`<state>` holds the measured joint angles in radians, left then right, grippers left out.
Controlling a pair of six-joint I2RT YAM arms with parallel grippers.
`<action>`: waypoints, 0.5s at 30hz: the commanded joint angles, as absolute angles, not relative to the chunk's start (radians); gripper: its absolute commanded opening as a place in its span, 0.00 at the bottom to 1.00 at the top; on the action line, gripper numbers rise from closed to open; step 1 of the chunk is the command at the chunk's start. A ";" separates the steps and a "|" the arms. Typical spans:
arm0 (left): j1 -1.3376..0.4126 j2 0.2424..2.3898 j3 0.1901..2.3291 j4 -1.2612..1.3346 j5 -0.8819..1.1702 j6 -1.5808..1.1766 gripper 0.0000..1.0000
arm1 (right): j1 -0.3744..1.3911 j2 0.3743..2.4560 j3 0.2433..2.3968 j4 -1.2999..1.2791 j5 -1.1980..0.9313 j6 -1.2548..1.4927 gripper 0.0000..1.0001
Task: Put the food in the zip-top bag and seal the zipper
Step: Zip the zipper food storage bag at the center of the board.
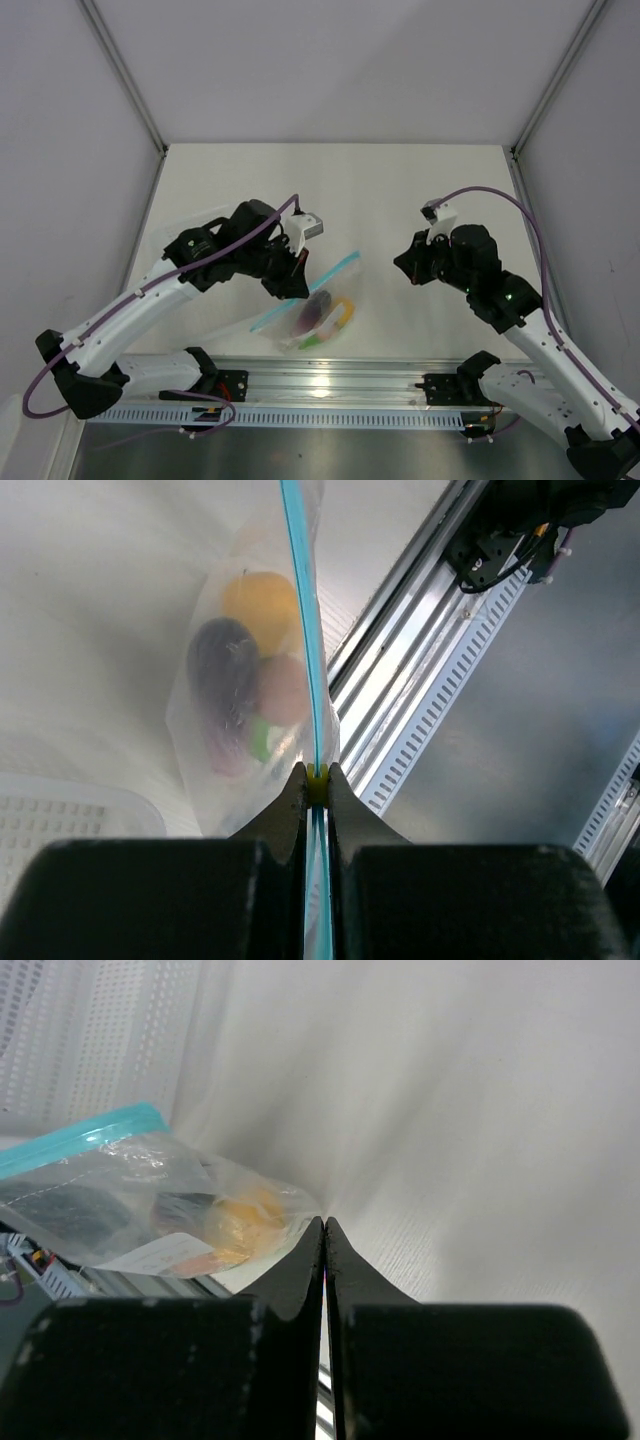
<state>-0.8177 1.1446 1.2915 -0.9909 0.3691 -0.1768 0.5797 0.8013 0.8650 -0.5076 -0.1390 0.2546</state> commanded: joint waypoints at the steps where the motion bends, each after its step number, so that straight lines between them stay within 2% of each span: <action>1: -0.811 1.112 1.269 -0.994 0.373 -0.196 0.01 | 0.551 0.784 0.905 -0.497 -0.223 0.223 0.00; 3: -0.811 1.108 1.259 -0.980 0.411 -0.189 0.01 | 0.528 0.795 0.900 -0.451 -0.472 0.227 0.00; 6: -0.811 1.106 1.259 -0.962 0.446 -0.186 0.01 | 0.523 0.854 0.908 -0.413 -0.677 0.232 0.35; 8: -0.811 1.104 1.261 -0.954 0.460 -0.186 0.01 | 0.522 0.891 0.934 -0.417 -0.706 0.218 0.56; 10: -0.811 1.103 1.256 -0.954 0.471 -0.184 0.01 | 0.522 0.929 0.959 -0.417 -0.735 0.195 0.64; 15: -0.811 1.097 1.255 -0.942 0.495 -0.186 0.01 | 0.512 1.000 0.974 -0.356 -0.833 0.184 0.67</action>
